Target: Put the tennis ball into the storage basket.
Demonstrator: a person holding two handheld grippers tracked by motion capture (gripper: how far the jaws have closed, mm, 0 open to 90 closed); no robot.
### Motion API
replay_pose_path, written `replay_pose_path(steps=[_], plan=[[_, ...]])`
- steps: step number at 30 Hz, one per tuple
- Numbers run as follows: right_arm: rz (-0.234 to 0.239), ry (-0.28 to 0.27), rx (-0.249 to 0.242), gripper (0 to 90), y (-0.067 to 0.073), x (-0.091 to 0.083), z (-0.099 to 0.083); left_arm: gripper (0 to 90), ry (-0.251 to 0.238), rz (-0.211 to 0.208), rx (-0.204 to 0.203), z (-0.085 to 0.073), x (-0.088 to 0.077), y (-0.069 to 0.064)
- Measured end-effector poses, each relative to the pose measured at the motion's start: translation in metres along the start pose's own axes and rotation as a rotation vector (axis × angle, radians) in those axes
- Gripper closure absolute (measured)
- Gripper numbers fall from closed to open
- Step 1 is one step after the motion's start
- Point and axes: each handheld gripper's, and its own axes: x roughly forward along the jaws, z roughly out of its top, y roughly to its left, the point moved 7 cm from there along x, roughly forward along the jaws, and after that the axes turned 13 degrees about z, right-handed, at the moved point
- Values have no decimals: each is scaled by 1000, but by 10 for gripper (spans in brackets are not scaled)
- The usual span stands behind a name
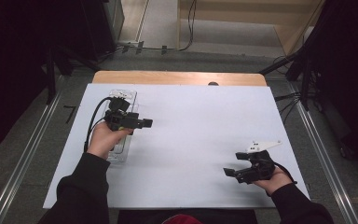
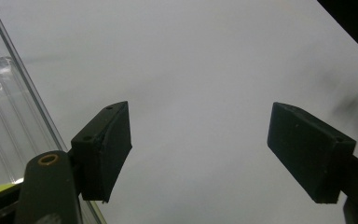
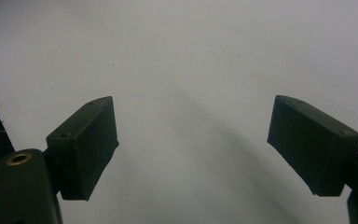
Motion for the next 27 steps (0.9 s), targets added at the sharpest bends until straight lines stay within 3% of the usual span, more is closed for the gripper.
replay_pose_path(steps=[5, 12, 27], plan=[[0, 0, 0, 139, 0, 0, 0, 220, 4, -1, 26, -5, -1, -4], [0, 1, -2, 139, 0, 0, 0, 220, -6, -46, 21, -10, -5, -13], [-1, 2, -3, 139, 0, 0, 0, 218, -6, -60, 37, -21, -9, -23]])
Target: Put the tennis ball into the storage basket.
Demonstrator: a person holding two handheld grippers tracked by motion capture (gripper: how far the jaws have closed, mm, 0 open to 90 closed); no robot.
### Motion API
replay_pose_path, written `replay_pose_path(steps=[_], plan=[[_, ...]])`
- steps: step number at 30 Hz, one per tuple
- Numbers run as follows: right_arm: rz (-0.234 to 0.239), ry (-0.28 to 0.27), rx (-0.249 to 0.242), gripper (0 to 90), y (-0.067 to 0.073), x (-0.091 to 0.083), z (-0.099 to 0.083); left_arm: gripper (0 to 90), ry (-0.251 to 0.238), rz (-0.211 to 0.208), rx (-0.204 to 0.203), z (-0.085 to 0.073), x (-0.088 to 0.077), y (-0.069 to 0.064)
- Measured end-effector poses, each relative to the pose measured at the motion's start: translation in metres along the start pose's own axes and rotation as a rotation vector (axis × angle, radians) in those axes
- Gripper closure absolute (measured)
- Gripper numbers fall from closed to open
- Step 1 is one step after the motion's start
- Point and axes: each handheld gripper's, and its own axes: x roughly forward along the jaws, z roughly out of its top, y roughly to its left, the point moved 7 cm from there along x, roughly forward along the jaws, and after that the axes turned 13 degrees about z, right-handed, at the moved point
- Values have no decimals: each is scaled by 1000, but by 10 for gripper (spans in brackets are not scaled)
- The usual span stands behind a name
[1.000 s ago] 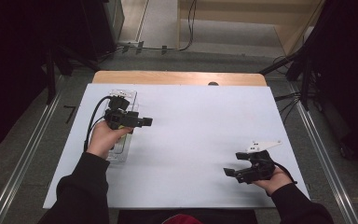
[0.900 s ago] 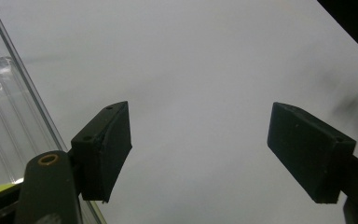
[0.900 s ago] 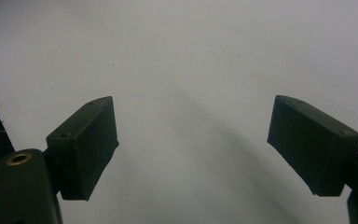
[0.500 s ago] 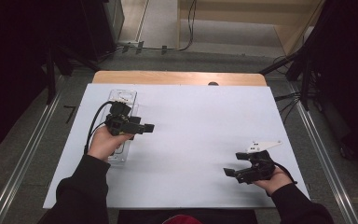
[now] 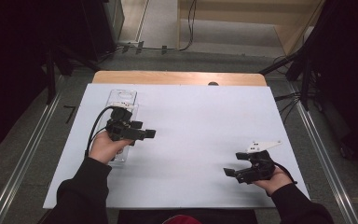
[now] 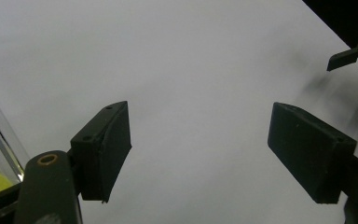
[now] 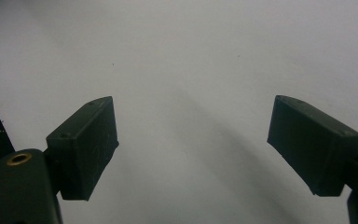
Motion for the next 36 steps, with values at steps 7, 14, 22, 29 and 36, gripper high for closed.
replay_pose_path(steps=[7, 14, 22, 29, 36], plan=[[0, -1, 1, 139, 0, 0, 0, 217, -13, -3, 16, -6, -1, -6], [1, -5, 5, 139, 0, 0, 0, 217, 1, 3, 26, -15, -2, -9], [-2, -2, 6, 139, 0, 0, 0, 218, -10, -15, 31, -23, -1, -15], [-1, 0, 7, 139, 0, 1, 0, 218, -20, -26, 38, -28, 0, -17], [-4, 0, 7, 139, 0, 1, 0, 218, -26, -19, 55, -35, 0, -18]])
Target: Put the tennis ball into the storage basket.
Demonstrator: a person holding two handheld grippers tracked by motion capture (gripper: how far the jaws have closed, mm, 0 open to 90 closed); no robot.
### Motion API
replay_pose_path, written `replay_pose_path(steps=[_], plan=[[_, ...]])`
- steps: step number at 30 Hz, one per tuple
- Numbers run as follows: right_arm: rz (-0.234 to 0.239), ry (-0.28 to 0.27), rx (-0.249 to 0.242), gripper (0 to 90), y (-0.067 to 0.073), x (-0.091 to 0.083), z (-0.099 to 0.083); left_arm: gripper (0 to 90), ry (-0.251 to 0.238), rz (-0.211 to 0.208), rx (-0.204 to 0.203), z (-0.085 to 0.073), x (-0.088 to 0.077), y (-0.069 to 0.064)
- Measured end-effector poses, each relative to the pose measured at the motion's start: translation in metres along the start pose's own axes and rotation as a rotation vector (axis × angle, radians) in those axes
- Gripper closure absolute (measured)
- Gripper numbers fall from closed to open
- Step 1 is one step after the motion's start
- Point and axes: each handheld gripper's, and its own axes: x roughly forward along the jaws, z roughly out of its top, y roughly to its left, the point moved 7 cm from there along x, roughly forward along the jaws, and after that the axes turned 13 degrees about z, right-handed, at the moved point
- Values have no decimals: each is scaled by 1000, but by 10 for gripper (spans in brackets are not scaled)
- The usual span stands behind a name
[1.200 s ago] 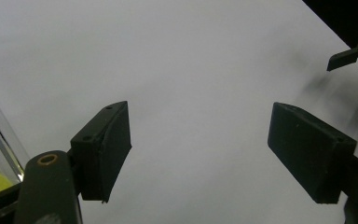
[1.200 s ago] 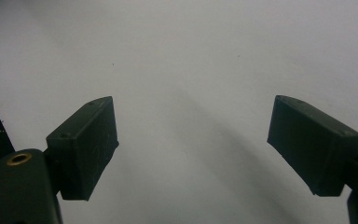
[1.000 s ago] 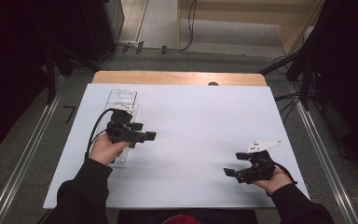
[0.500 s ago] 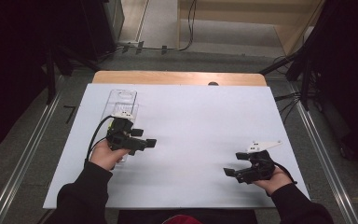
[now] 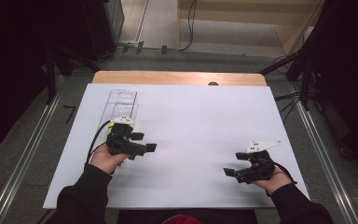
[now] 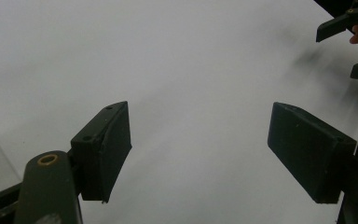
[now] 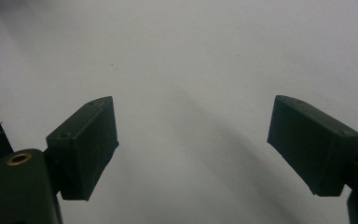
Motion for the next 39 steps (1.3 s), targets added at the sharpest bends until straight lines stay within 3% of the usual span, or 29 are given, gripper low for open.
replay_pose_path(steps=[19, 25, 33, 39], plan=[[0, 1, 0, 139, 0, 0, 0, 217, -7, -37, 49, -25, -7, -7], [-1, 1, 0, 139, 0, 0, 0, 217, -5, -33, 49, -31, -10, -8], [-1, 0, 0, 139, 0, 0, 0, 217, 3, -26, 86, -39, -13, -9], [0, 2, -2, 139, 0, 0, 0, 217, -3, -42, 77, -43, -13, -11]])
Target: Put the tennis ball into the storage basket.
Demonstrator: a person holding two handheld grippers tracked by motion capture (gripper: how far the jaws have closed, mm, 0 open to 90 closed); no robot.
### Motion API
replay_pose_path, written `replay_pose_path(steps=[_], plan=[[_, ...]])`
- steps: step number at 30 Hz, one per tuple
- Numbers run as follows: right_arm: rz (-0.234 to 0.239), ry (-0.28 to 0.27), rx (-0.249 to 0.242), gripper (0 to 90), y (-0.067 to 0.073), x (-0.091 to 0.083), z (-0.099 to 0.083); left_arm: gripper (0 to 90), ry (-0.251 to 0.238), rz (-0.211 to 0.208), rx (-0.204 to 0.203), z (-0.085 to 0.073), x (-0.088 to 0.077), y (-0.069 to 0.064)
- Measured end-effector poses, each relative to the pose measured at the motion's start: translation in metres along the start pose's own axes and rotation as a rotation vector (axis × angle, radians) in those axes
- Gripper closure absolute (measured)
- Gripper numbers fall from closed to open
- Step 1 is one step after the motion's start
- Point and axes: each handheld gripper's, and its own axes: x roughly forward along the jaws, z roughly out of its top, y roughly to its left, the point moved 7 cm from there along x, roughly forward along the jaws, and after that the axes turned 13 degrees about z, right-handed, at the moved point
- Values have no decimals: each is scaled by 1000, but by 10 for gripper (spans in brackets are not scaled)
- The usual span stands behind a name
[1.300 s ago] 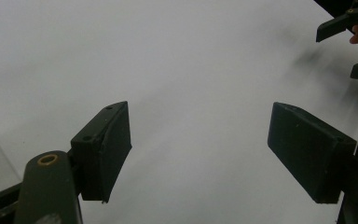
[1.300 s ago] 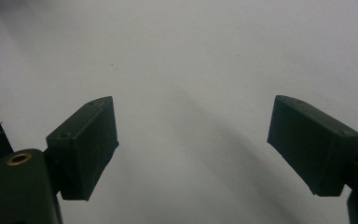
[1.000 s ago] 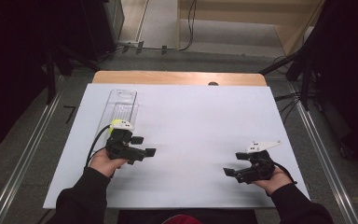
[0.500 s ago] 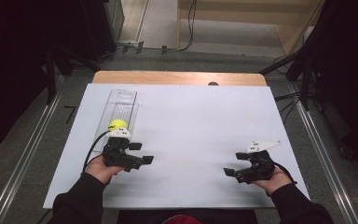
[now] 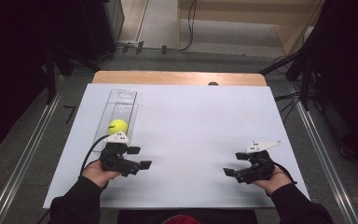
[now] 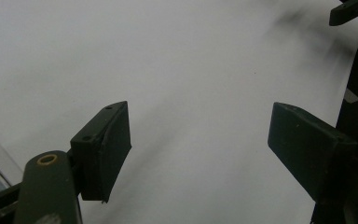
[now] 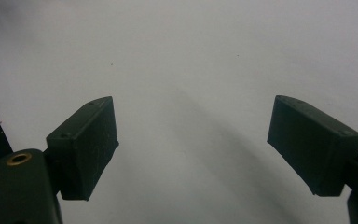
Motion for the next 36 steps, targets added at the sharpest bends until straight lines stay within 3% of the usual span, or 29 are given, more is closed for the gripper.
replay_pose_path(steps=[12, 36], plan=[[-2, 0, 2, 139, 0, 0, 0, 217, 20, 14, 31, -6, 1, -2], [0, 4, 1, 139, 0, 1, 0, 217, 25, 7, 33, -7, 1, -1]])
